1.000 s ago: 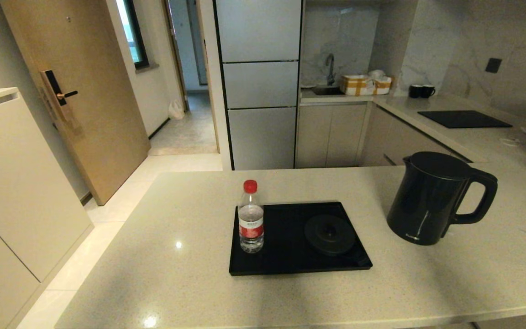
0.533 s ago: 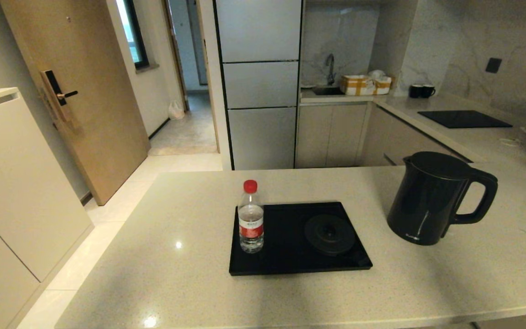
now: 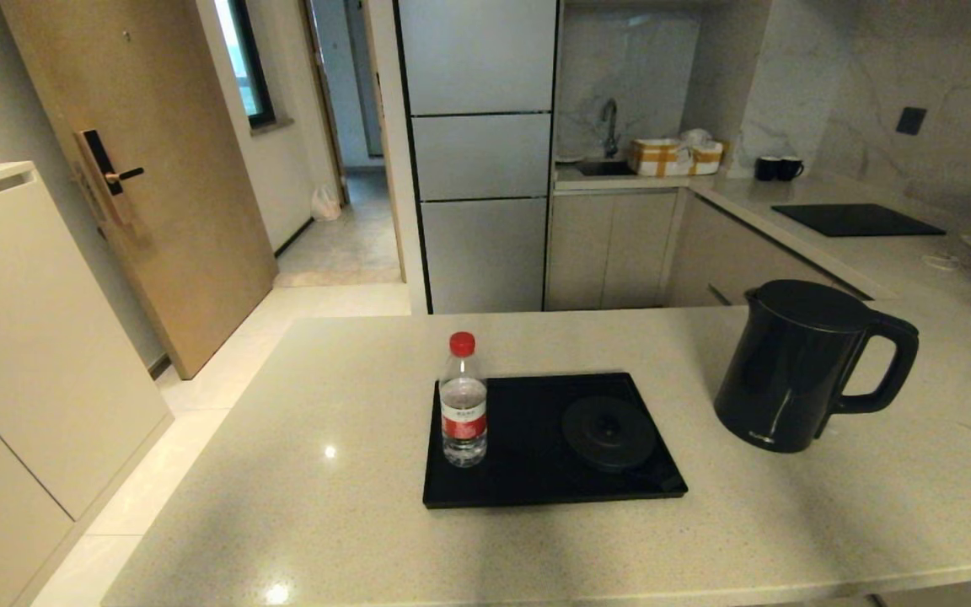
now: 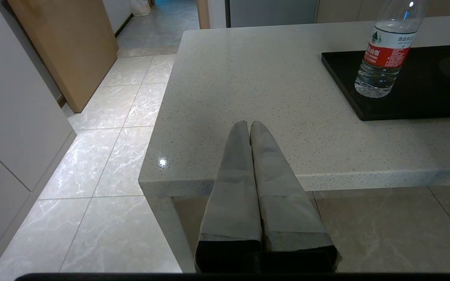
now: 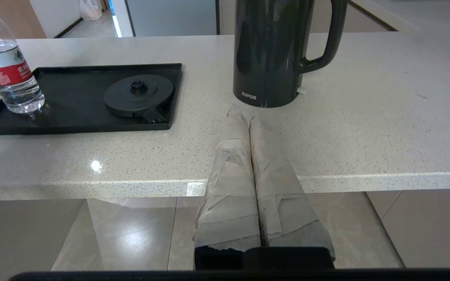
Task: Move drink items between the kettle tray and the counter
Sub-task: Return the kettle to its original position
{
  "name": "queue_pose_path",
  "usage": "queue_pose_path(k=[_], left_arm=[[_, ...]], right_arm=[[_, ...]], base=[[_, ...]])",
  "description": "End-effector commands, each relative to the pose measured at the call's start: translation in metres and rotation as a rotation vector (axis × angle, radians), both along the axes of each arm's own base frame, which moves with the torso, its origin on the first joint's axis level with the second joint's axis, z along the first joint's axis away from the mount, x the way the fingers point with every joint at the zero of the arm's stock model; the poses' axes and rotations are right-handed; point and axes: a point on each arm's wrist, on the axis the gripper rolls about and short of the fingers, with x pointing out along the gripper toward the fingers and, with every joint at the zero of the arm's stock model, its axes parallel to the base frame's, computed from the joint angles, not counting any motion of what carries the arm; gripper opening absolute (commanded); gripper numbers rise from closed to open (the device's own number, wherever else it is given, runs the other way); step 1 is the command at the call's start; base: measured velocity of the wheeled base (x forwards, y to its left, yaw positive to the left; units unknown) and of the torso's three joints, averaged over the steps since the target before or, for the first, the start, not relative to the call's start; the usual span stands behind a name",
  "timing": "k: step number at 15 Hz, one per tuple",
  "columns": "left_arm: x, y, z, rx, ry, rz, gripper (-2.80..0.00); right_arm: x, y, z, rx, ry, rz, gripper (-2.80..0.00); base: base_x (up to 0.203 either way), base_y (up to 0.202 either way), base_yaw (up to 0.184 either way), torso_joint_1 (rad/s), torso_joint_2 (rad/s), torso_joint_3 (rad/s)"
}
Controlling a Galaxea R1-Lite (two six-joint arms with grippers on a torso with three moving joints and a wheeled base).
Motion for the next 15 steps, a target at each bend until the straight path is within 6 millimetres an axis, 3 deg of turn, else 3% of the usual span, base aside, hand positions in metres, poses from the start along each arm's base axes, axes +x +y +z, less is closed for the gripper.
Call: queue_pose_path(k=[1,3,4,6,8,11,15], left_arm=[[0.000,0.000,0.000,0.000,0.003,-0.001,-2.80],[0.000,0.000,0.000,0.000,0.002,0.000,-2.80],[0.000,0.000,0.000,0.000,0.002,0.000,-2.80],[0.000,0.000,0.000,0.000,0.002,0.000,-2.80],[0.000,0.000,0.000,0.000,0.002,0.000,-2.80],[0.000,0.000,0.000,0.000,0.002,0.000,-2.80],[0.000,0.000,0.000,0.000,0.002,0.000,-2.80]], right_arm=[[0.000,0.000,0.000,-0.005,0.001,0.000,-2.80],[-0.001,0.000,0.004,-0.011,-0.001,-0.004,-2.80],[-0.004,0.000,0.018,-0.005,-0.010,-0.005,-2.80],[-0.006,0.000,0.071,0.048,-0.009,-0.006,-2.80],[0.018,-0.001,0.107,0.085,0.162,-0.047,-2.80],[0.087,-0.004,0.115,0.099,0.461,-0.163,-2.80],[0.198,-0.014,0.076,0.080,0.585,-0.358,-2.80]], base=[[0.000,0.000,0.000,0.000,0.00,0.000],[0.000,0.000,0.000,0.000,0.00,0.000],[0.000,0.000,0.000,0.000,0.00,0.000],[0.000,0.000,0.000,0.000,0.00,0.000],[0.000,0.000,0.000,0.000,0.00,0.000],[0.000,0.000,0.000,0.000,0.00,0.000],[0.000,0.000,0.000,0.000,0.00,0.000]])
